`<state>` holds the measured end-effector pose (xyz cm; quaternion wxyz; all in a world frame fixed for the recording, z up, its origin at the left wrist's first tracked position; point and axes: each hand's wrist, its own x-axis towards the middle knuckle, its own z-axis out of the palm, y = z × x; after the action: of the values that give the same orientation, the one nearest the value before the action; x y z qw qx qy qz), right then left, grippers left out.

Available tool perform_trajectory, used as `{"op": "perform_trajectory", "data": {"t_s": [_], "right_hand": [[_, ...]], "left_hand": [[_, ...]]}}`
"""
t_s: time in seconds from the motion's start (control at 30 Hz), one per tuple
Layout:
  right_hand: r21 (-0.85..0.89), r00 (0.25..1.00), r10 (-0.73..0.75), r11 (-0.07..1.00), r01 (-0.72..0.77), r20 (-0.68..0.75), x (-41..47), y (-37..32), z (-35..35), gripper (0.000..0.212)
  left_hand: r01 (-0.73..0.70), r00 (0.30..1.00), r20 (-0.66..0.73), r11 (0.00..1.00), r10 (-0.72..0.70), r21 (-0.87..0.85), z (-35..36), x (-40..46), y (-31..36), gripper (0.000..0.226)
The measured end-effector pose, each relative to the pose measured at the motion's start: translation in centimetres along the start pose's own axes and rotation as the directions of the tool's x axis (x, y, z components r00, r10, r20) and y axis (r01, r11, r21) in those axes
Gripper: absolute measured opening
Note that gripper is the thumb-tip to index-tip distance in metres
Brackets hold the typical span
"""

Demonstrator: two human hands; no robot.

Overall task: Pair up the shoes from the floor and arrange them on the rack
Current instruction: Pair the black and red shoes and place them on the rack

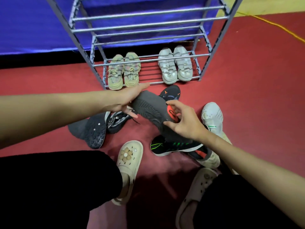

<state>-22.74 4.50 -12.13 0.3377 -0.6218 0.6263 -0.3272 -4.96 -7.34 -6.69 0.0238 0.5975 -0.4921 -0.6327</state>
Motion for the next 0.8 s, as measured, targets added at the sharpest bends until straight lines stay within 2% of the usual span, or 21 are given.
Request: {"op": "perform_trajectory", "data": {"t_s": [0.07,0.2,0.3,0.37,0.5,0.6,0.67,0.7,0.73,0.77,0.8], "right_hand": [[-0.119,0.996,-0.069,0.99,0.075,0.055,0.5,-0.8,-0.8,0.065],[-0.341,0.982,-0.148,0.923,0.18,0.12,0.3,0.0,-2.0,0.062],[-0.503,0.984,-0.158,0.846,0.179,0.085,-0.9,2.0,-2.5,0.049],[-0.531,0.988,-0.136,0.833,0.153,0.072,-2.1,3.7,-2.7,0.046],[-0.488,0.997,-0.043,0.87,0.072,0.07,-4.6,7.1,-2.3,0.047],[-0.382,0.995,0.105,0.919,-0.095,0.005,-5.7,8.5,-1.6,0.047],[-0.275,0.961,0.265,0.921,-0.276,-0.077,-5.9,8.9,-0.9,0.028],[-0.175,0.919,0.376,0.903,-0.392,-0.119,-5.9,8.6,-0.7,0.014],[-0.031,0.856,0.501,0.861,-0.508,-0.129,-5.8,8.0,-0.5,0.012],[0.135,0.762,0.645,0.761,-0.634,-0.056,-5.8,7.2,-0.4,0.021],[0.282,0.66,0.746,0.617,-0.735,0.09,-5.8,6.6,-0.2,0.027]], "left_hand": [[0.109,0.994,0.022,0.994,-0.108,-0.029,0.1,-0.3,-0.1,0.041],[0.117,0.993,0.053,0.979,-0.11,-0.169,1.6,-0.1,-0.7,0.01],[0.22,0.97,0.173,0.925,-0.172,-0.31,3.6,0.4,-2.0,0.01],[0.309,0.933,0.29,0.886,-0.212,-0.347,5.5,0.4,-3.0,0.009],[0.36,0.917,0.313,0.849,-0.247,-0.386,9.6,0.7,-5.8,0.016],[0.366,0.923,0.282,0.824,-0.263,-0.431,11.5,0.8,-7.6,0.017],[0.347,0.934,0.241,0.83,-0.264,-0.436,12.0,0.6,-8.3,0.016],[0.335,0.94,0.22,0.837,-0.262,-0.432,12.1,0.5,-8.5,0.016],[0.321,0.945,0.203,0.842,-0.256,-0.434,12.1,0.3,-8.7,0.016],[0.305,0.951,0.189,0.848,-0.245,-0.433,12.2,0.2,-8.9,0.016],[0.289,0.956,0.181,0.853,-0.232,-0.434,12.2,0.0,-9.2,0.016]]}}
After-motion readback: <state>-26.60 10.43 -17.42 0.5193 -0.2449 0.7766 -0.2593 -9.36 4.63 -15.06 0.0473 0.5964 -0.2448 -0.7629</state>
